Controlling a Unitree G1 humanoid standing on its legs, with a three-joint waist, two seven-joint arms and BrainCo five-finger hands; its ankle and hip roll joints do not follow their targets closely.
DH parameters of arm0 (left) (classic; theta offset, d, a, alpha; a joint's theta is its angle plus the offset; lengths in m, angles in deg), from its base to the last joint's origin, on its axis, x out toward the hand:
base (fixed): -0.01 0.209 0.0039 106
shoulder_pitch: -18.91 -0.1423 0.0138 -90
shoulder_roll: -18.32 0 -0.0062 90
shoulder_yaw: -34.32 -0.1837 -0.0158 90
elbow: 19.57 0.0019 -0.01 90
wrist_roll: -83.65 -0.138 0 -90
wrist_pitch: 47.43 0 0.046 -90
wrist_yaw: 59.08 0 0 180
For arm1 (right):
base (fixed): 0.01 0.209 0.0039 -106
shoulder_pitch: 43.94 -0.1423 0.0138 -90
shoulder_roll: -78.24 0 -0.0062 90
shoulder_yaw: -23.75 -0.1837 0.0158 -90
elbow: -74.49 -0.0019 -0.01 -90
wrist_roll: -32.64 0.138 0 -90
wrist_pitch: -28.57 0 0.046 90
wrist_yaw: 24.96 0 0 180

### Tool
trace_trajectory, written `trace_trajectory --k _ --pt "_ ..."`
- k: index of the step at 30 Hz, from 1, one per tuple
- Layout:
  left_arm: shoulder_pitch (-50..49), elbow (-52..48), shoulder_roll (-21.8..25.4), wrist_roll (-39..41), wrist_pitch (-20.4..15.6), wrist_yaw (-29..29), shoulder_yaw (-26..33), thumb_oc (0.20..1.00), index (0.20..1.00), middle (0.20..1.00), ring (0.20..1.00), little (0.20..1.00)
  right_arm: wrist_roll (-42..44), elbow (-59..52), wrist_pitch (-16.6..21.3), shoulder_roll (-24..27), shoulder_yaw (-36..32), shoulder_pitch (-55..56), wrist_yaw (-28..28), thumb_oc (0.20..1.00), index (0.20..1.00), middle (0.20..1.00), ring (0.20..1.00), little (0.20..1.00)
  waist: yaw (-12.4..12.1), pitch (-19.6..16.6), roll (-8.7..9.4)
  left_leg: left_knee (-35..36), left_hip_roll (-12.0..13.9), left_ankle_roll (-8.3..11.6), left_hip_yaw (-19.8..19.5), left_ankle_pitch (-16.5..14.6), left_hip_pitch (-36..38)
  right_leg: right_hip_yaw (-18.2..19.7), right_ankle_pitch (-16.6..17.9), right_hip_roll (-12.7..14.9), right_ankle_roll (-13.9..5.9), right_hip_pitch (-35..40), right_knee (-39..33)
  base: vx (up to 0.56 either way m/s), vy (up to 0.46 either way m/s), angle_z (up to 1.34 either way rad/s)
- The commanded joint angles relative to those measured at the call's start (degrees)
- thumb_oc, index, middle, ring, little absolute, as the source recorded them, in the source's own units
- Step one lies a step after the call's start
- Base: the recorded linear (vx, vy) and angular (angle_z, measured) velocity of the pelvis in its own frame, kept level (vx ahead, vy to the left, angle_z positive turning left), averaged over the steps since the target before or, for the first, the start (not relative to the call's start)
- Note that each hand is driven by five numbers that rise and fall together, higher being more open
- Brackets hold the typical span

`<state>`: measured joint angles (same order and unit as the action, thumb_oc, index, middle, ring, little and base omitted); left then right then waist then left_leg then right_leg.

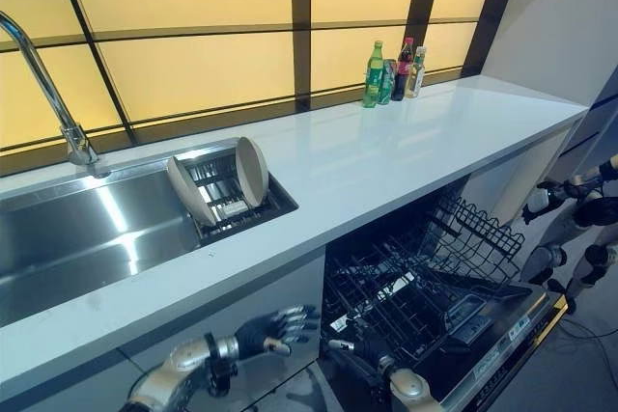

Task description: Pick up plates and place into dishwasher.

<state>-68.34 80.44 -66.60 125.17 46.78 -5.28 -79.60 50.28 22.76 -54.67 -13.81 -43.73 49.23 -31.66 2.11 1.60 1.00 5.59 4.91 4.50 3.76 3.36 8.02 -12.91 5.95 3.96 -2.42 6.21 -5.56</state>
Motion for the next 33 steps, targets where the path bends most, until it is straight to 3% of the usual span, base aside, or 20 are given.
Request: trace_trajectory --k 1,2,4,6,7,8,10,11,13,15,17,18,19,24,28,33 --pt "9.21 -9.25 -3.57 16.35 2.82 3.62 2.80 1.000 1.000 1.000 1.000 1.000 1.16 -4.66 4.13 -0.76 -1.53 -5.09 -0.27 1.000 1.000 1.000 1.000 1.000 -1.15 6.34 -2.27 -0.59 -1.13 -1.92 1.49 -6.95 0.41 1.34 -5.25 4.10 -4.54 1.86 0.56 0.05 -0.031 0.01" --pt "9.74 -11.18 -3.88 18.58 3.01 2.79 3.73 1.000 1.000 1.000 1.000 1.000 1.06 -4.73 4.32 -0.97 -1.50 -4.79 -0.36 1.000 1.000 1.000 1.000 1.000 -1.07 6.21 -2.16 -0.59 -1.10 -1.85 1.50 -7.03 0.52 1.44 -5.33 4.09 -4.56 1.98 0.56 0.05 -0.035 0.00" --pt "11.59 -16.07 -3.91 23.95 -0.39 -1.51 6.25 1.000 1.000 1.000 1.000 1.000 0.69 -4.89 4.76 -1.38 -1.36 -3.90 -0.54 1.000 1.000 1.000 1.000 1.000 -0.92 5.84 -1.88 -0.59 -1.04 -1.72 1.53 -7.13 0.65 1.65 -5.57 4.03 -4.58 2.16 0.56 0.04 -0.029 -0.01" --pt "14.63 -21.17 -2.29 27.52 -6.39 -9.30 9.89 1.000 1.000 1.000 1.000 1.000 -0.22 -5.01 5.23 -1.68 -1.00 -2.44 -0.83 1.000 1.000 1.000 1.000 1.000 -0.67 5.39 -1.63 -0.59 -0.98 -1.56 1.51 -7.14 0.65 1.82 -5.91 3.90 -4.63 2.27 0.56 0.02 -0.012 0.00" --pt "14.80 -21.46 -2.15 27.55 -6.84 -10.09 10.08 1.000 1.000 1.000 1.000 1.000 -0.28 -5.03 5.25 -1.70 -0.96 -2.35 -0.84 1.000 1.000 1.000 1.000 1.000 -0.64 5.37 -1.61 -0.59 -0.98 -1.55 1.49 -7.14 0.65 1.81 -5.93 3.90 -4.63 2.28 0.56 0.03 -0.003 0.01" --pt "17.43 -23.70 0.62 25.67 -14.55 -17.50 13.35 1.000 1.000 1.000 1.000 1.000 -0.66 -5.59 5.13 -1.68 -0.69 -0.97 -1.04 1.000 1.000 1.000 1.000 1.000 -0.53 5.01 -1.60 -0.59 -0.94 -1.41 1.48 -7.05 0.57 1.85 -6.20 3.79 -4.66 2.34 0.56 0.04 0.002 0.01" --pt "20.22 -24.62 3.98 20.43 -20.52 -25.50 16.13 1.000 1.000 1.000 1.000 1.000 -1.05 -5.76 5.11 -1.61 -0.68 0.25 -1.51 1.000 1.000 1.000 1.000 1.000 -0.36 4.58 -1.69 -0.59 -0.91 -1.21 1.46 -6.90 0.42 1.72 -6.37 3.69 -4.64 2.35 0.56 0.05 0.006 0.01" --pt "21.98 -24.17 6.78 15.47 -24.22 -32.73 17.66 1.000 1.000 1.000 1.000 1.000 -1.05 -6.17 4.89 -1.33 -0.62 0.93 -1.67 1.000 1.000 1.000 1.000 1.000 -0.26 4.57 -1.79 -0.59 -0.87 -1.08 1.55 -6.98 0.69 1.60 -6.57 3.62 -4.65 2.71 0.56 0.06 0.013 0.00" --pt "25.83 -21.40 12.56 -3.90 -30.15 -48.20 19.61 1.000 1.000 1.000 1.000 1.000 -0.47 -6.54 4.91 -0.81 -0.51 1.68 -1.44 1.000 1.000 1.000 1.000 1.000 -0.06 4.08 -2.02 -0.59 -0.99 -0.97 1.59 -6.65 0.23 1.45 -6.64 3.50 -4.59 2.46 0.56 0.06 0.020 0.02" --pt "30.59 -16.61 18.76 -18.20 -29.24 -59.78 20.78 1.000 1.000 1.000 1.000 1.000 0.61 -6.52 4.87 -0.26 -0.44 1.83 -0.93 1.000 1.000 1.000 1.000 1.000 0.12 3.69 -2.38 -0.59 -1.11 -0.94 1.78 -6.50 0.03 1.22 -6.82 3.35 -4.53 2.43 0.56 0.08 0.023 0.02" --pt "34.22 -11.15 23.28 -26.23 -28.86 -65.81 20.76 1.000 1.000 1.000 1.000 1.000 1.12 -6.24 4.82 0.24 -0.46 1.72 -0.96 1.000 1.000 1.000 1.000 1.000 0.30 3.37 -2.67 -0.59 -1.17 -0.87 2.14 -6.42 -0.08 1.03 -6.86 3.32 -4.54 2.38 0.56 0.08 0.033 0.02" --pt "38.84 -3.70 30.69 -32.41 -27.75 -70.93 18.22 1.000 1.000 1.000 1.000 1.000 1.83 -6.58 4.06 1.39 -0.07 1.65 -0.66 1.000 1.000 1.000 1.000 1.000 0.63 3.08 -3.27 -0.59 -1.25 -0.86 2.68 -6.22 -0.28 0.88 -6.79 3.28 -4.63 2.21 0.56 0.10 0.055 0.03" --pt "41.38 0.21 34.28 -36.83 -26.39 -73.27 15.91 1.000 1.000 1.000 1.000 1.000 2.18 -6.64 3.78 2.06 -0.09 1.72 -0.82 1.000 1.000 1.000 1.000 1.000 0.80 2.98 -3.46 -0.59 -1.29 -0.85 3.02 -6.05 -0.59 0.79 -6.70 3.27 -4.67 1.91 0.56 0.11 0.064 0.01" --pt "43.08 6.61 45.36 -45.81 -25.72 -77.66 9.80 1.000 1.000 1.000 1.000 1.000 2.58 -6.13 4.03 4.37 -1.68 3.72 -2.39 1.000 1.000 1.000 1.000 1.000 1.08 3.97 -3.42 -0.59 -1.42 -0.86 3.87 -5.66 -1.54 1.23 -6.26 3.17 -5.01 0.82 0.56 0.08 0.061 0.01" --pt "39.08 5.10 48.45 -54.94 -23.26 -79.47 10.20 1.000 1.000 1.000 1.000 1.000 3.01 -6.88 4.05 6.19 -2.50 4.76 -2.50 1.000 1.000 1.000 1.000 1.000 1.07 5.83 -3.42 -0.59 -1.62 -0.75 3.47 -5.19 -3.15 1.72 -5.72 3.25 -5.16 -0.88 0.56 -0.03 0.070 0.00" --pt "38.75 6.82 50.93 -62.99 -20.46 -79.58 6.61 1.000 1.000 1.000 1.000 1.000 5.28 -8.36 4.59 8.51 -3.28 3.42 -2.32 1.000 1.000 1.000 1.000 1.000 1.39 9.03 -3.75 -0.59 -2.13 -0.82 2.86 -4.50 -5.34 2.29 -4.74 3.34 -5.18 -3.31 0.56 -0.07 0.089 -0.01"
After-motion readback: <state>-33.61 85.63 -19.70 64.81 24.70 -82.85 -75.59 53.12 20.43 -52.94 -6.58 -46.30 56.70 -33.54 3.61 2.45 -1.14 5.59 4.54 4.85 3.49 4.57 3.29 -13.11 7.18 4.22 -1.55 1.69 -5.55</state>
